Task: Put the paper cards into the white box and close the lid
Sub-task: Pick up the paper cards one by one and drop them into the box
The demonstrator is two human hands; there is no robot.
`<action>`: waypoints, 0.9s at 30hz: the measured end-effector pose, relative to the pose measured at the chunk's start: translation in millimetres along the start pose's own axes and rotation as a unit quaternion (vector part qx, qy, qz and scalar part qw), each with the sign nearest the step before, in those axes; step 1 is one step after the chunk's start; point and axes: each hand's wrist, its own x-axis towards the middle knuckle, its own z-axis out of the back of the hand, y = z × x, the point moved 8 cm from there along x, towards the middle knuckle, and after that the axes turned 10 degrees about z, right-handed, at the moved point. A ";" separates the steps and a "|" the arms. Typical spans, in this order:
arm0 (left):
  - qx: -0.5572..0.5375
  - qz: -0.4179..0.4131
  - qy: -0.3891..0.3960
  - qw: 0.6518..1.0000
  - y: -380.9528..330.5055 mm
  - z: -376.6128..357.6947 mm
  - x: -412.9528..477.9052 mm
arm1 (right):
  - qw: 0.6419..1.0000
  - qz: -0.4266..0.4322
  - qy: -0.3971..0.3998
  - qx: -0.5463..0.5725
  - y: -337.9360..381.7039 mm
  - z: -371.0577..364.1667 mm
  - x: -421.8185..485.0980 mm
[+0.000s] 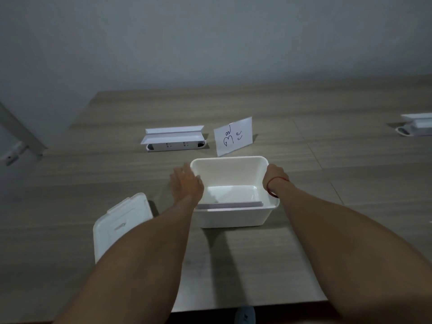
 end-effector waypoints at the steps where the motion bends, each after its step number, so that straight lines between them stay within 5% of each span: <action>1: -0.029 0.059 0.054 0.996 8.2 -9.8 5.4 | 1.000 0.001 0.000 -0.003 2.5 0.5 4.1; 3: -0.079 0.115 0.115 0.983 14.7 -23.9 15.6 | 1.000 0.006 0.001 -0.010 8.9 1.3 13.1; 13: -0.104 0.161 0.106 0.976 10.3 -30.3 87.1 | 0.998 0.004 -0.036 0.053 48.5 8.3 84.8; 18: -0.106 0.218 0.113 0.964 22.4 -40.1 113.7 | 0.991 0.112 -0.073 -0.002 97.2 12.1 139.3; 27: -0.049 0.223 0.071 0.971 14.4 -39.2 120.9 | 0.962 0.245 -0.011 -0.122 151.9 -22.6 196.8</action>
